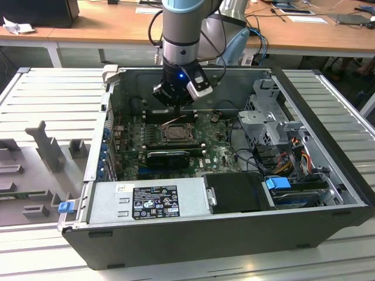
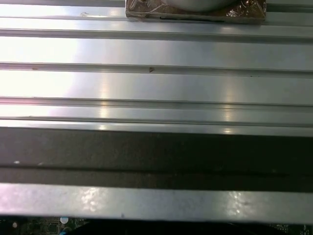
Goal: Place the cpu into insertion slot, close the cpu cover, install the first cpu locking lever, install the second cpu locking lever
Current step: 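Install the first cpu locking lever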
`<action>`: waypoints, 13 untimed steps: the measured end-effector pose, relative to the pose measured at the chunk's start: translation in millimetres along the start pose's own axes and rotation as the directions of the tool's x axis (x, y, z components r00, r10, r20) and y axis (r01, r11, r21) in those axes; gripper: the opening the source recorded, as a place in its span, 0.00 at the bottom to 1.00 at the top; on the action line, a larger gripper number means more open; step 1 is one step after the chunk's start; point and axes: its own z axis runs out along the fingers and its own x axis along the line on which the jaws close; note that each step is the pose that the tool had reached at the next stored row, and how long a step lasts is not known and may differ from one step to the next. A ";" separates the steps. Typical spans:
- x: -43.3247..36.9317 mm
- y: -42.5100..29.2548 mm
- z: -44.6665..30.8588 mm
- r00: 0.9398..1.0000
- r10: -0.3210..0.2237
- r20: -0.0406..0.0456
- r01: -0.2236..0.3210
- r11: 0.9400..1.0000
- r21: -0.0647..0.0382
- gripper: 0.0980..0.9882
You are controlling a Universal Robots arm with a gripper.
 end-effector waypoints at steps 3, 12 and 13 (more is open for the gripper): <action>-0.6 -0.1 1.1 1.000 0.000 0.000 0.000 1.000 0.000 0.01; -1.0 -0.6 2.4 1.000 0.000 0.000 0.000 1.000 0.000 0.01; -0.2 -0.6 2.3 1.000 0.000 0.000 0.000 1.000 0.000 0.01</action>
